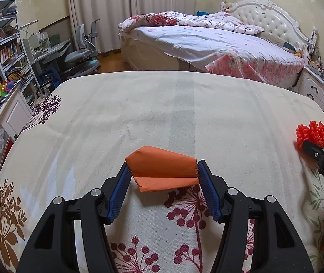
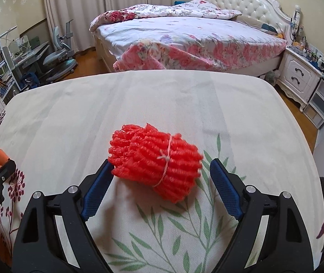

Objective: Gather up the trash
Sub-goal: 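Grasp the red mesh lantern with the right gripper while the left gripper holds the paper, then carry the red lantern and orange paper over the black bin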

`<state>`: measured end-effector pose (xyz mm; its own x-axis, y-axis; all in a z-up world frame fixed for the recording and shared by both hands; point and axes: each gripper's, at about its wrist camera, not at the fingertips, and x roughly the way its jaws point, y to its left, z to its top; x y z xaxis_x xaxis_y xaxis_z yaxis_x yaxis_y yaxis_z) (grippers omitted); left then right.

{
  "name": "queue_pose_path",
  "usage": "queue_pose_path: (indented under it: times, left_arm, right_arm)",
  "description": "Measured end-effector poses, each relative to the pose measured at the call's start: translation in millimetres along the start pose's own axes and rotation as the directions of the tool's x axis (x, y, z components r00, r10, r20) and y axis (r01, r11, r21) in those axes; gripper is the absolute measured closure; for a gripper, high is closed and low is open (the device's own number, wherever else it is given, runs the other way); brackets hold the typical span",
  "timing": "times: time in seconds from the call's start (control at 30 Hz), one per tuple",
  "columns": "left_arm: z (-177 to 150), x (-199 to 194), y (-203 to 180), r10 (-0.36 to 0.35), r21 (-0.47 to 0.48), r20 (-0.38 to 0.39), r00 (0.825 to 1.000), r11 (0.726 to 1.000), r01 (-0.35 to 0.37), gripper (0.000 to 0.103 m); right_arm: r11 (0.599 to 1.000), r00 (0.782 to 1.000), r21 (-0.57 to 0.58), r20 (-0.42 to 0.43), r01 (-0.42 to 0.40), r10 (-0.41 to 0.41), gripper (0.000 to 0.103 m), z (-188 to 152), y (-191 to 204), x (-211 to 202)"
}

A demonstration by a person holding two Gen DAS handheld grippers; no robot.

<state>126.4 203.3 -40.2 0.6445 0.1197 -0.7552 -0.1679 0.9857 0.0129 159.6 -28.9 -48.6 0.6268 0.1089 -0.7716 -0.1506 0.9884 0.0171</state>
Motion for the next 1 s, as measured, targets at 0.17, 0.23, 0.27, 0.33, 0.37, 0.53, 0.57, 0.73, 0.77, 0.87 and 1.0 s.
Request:
queue_pose_path:
  times: [0.17,0.23,0.27,0.33,0.37,0.53,0.57,0.73,0.77,0.87,1.0]
  left_arm:
    - [0,1,2,-0.008,-0.002,0.000,1.000,1.000,0.008,0.044]
    - [0,1,2,-0.007,-0.001,0.001,1.000,1.000,0.007,0.044]
    - [1,1,2,-0.006,-0.001,0.002,1.000,1.000,0.006,0.044]
    - [1,1,2,-0.004,0.002,0.004,1.000,1.000,0.004,0.044]
    - [1,1,1,-0.002,0.003,0.006,1.000,1.000,0.002,0.044]
    - [0,-3,-1,-0.005,0.003,0.011,1.000,1.000,0.005,0.044]
    - [0,-4,-2,-0.010,0.002,0.012,1.000,1.000,0.010,0.044]
    - [-8,-14,-13,-0.030,0.014,0.015,0.999,0.999,0.029,0.044]
    - [-10,-16,-16,-0.035,0.017,0.016,0.999,0.999,0.035,0.044]
    - [-15,-21,-24,-0.052,0.024,0.020,0.998,0.998,0.052,0.044]
    - [-23,-29,-36,-0.076,0.033,0.017,0.997,0.997,0.075,0.044]
  right_arm:
    - [1.000,1.000,-0.009,-0.014,-0.008,0.008,0.037,0,3,4]
    - [1.000,1.000,-0.015,-0.013,-0.008,0.008,0.044,-1,5,3]
    - [1.000,1.000,-0.017,-0.012,-0.009,0.009,0.049,-1,6,3]
    - [1.000,1.000,-0.016,-0.011,-0.014,0.014,0.052,-3,6,1]
    - [1.000,1.000,-0.016,-0.010,-0.015,0.015,0.052,-3,6,0]
    - [1.000,1.000,-0.017,0.002,-0.022,0.022,0.056,-11,5,-9]
    - [1.000,1.000,-0.017,0.007,-0.022,0.022,0.056,-12,5,-12]
    - [1.000,1.000,-0.017,0.019,-0.021,0.021,0.057,-24,2,-28]
    - [1.000,1.000,-0.017,0.020,-0.020,0.021,0.057,-26,1,-31]
    - [1.000,1.000,-0.015,0.025,-0.014,0.015,0.057,-35,-4,-41]
    - [1.000,1.000,-0.004,0.031,-0.006,0.006,0.057,-48,-13,-56]
